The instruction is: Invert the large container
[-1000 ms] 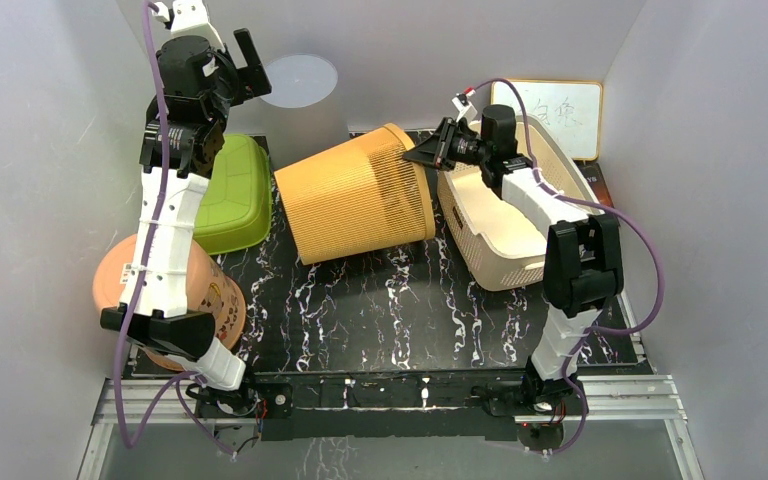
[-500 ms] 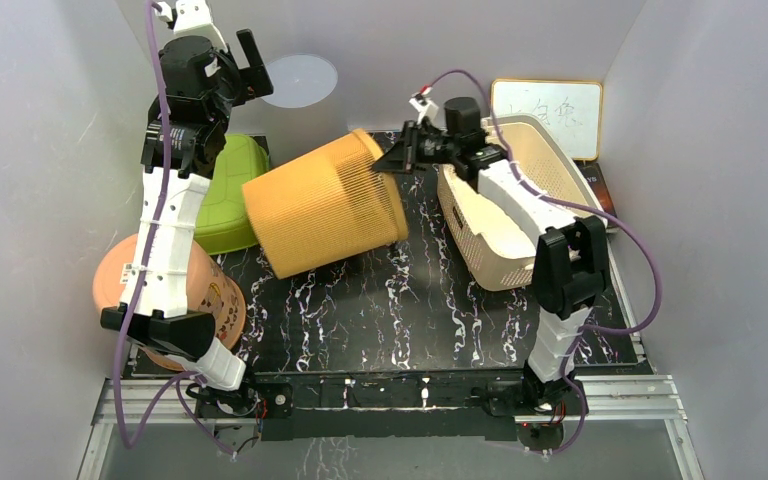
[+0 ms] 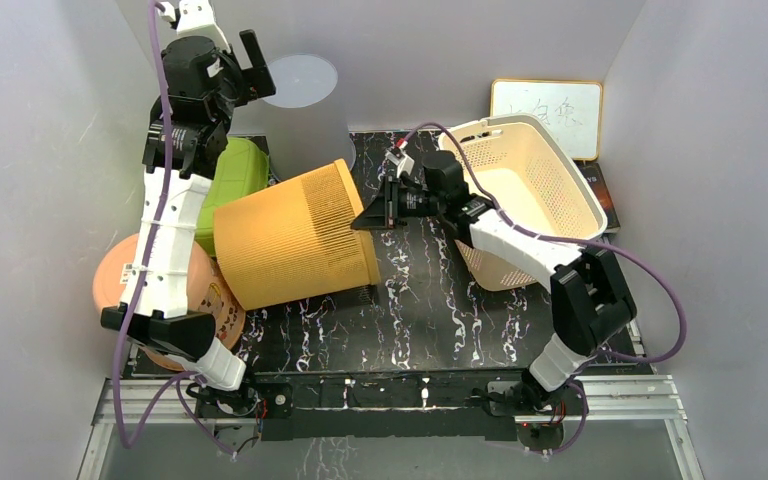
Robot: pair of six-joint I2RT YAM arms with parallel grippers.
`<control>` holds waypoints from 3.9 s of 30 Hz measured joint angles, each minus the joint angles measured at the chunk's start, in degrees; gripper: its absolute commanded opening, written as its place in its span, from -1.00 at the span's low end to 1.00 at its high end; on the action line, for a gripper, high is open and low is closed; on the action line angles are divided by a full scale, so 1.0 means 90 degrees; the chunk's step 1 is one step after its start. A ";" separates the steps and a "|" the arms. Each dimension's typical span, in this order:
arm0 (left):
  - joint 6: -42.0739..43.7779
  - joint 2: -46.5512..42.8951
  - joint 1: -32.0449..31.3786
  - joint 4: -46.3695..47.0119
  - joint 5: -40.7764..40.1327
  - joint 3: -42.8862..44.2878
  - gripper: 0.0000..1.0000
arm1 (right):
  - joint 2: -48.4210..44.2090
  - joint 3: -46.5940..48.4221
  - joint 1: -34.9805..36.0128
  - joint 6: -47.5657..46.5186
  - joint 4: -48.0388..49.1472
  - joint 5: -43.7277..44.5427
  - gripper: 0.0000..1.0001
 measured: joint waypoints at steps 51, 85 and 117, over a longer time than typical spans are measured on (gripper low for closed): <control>0.0610 0.0131 -0.0583 -0.0255 -0.0678 0.0413 0.97 | 0.1608 -0.0175 -0.0221 0.5452 0.6081 -0.0981 -1.00; 0.1001 0.0155 -0.0998 -0.0248 -0.1059 0.0746 0.97 | 0.1933 -0.2120 -0.1367 0.6938 0.8973 -0.1314 -0.52; 0.1008 0.0770 -0.1171 -0.0177 -0.1037 0.0646 0.97 | 0.1251 0.0163 -0.1991 0.0114 0.0809 -0.1401 -0.43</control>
